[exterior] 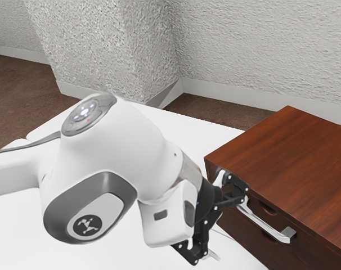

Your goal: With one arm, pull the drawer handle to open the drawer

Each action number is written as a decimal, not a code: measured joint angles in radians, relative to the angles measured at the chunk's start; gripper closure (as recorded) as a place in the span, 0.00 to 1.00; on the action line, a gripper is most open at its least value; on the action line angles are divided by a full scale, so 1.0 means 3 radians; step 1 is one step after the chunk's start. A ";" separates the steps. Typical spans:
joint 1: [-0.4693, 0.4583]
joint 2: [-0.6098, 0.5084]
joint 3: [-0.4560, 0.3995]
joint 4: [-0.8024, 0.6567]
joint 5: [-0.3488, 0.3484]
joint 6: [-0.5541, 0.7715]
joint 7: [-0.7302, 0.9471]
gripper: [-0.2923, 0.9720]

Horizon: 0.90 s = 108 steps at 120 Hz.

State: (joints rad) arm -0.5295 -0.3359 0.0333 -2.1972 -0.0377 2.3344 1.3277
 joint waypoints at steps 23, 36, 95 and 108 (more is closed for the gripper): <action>-0.0061 0.0065 -0.0002 0.0002 -0.0003 0.0027 -0.0019 0.23; -0.0059 0.0160 0.0005 0.0036 -0.0004 0.0055 -0.0030 0.23; -0.0027 0.0308 0.0012 0.0079 0.0012 0.0122 -0.0072 0.23; -0.0025 0.0313 0.0012 0.0078 0.0007 0.0137 -0.0079 0.23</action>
State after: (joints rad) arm -0.5369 -0.2420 0.0368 -2.1738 -0.0356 2.3756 1.3040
